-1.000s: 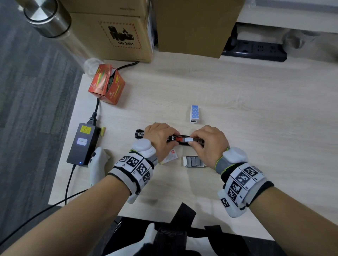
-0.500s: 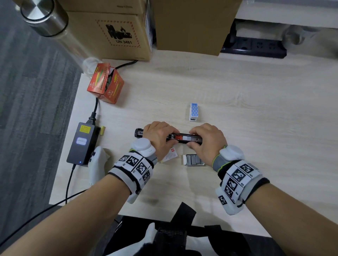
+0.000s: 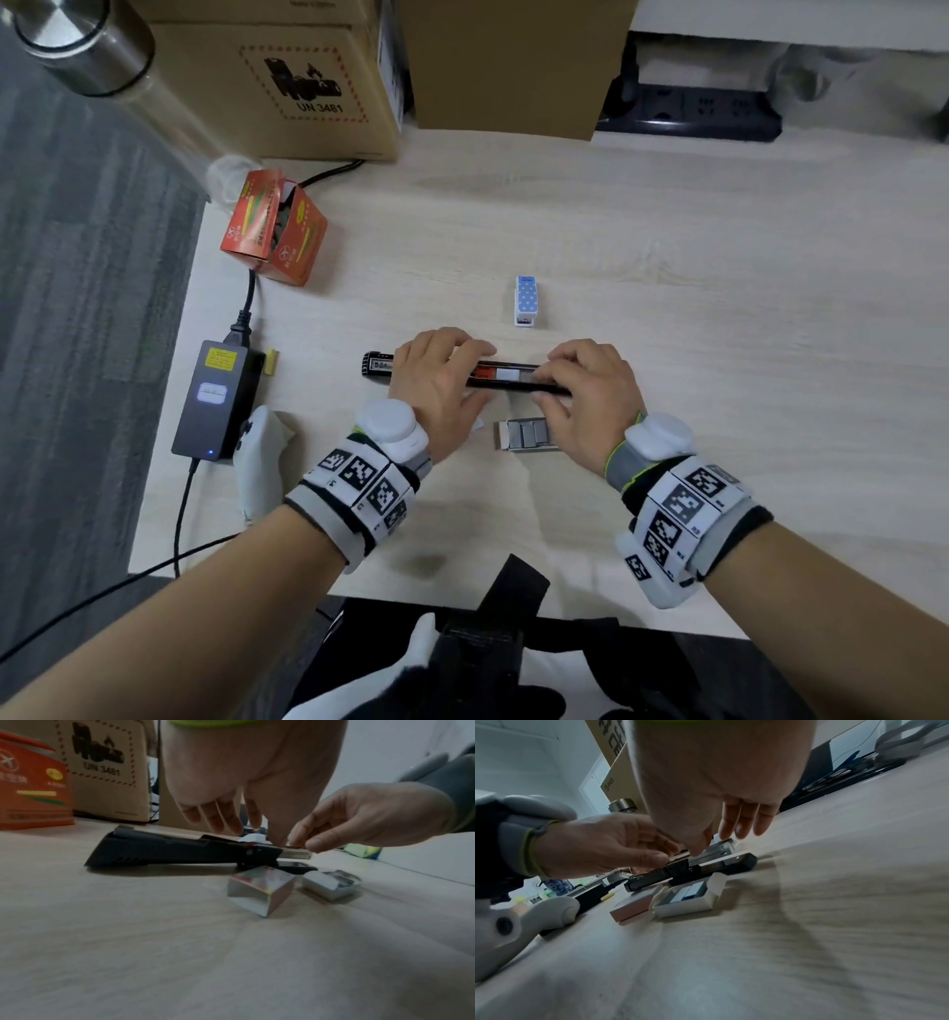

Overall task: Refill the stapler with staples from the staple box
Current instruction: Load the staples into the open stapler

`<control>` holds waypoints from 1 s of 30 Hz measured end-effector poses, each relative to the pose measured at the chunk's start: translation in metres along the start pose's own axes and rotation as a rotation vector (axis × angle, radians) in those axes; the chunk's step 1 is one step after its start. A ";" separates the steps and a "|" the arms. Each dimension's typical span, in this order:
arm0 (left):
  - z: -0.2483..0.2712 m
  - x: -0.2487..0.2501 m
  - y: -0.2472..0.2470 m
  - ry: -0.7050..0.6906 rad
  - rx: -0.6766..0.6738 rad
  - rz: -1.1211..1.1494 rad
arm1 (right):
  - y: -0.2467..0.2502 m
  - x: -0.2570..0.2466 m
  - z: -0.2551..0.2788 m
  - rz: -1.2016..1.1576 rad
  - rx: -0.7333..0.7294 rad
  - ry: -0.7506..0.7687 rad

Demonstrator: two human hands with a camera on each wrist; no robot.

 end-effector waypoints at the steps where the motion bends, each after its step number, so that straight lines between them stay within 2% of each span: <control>1: 0.006 0.006 0.000 -0.043 0.019 -0.002 | 0.003 0.001 0.003 -0.007 0.022 0.009; 3: 0.020 0.017 -0.006 -0.146 0.007 -0.013 | 0.006 0.002 0.010 -0.015 0.045 0.021; 5: 0.031 0.023 -0.017 -0.190 -0.054 -0.040 | 0.005 0.002 0.017 -0.019 0.029 0.025; 11: 0.030 0.027 -0.029 -0.062 -0.133 -0.116 | 0.001 0.004 0.030 -0.049 -0.026 0.015; 20: 0.023 0.030 -0.028 0.020 -0.168 -0.153 | 0.001 0.004 0.033 -0.067 -0.050 -0.003; 30: 0.024 0.023 -0.023 0.156 -0.255 0.054 | 0.007 0.006 0.034 -0.097 -0.040 -0.021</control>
Point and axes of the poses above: each hand's wrist, its own z-axis away from the middle knuckle, its own y-axis out of the back of the hand, x = y × z, the point moved 4 cm from there along -z, towards the middle knuckle, and after that the axes turned 11 degrees about y, right-handed, at the moved point
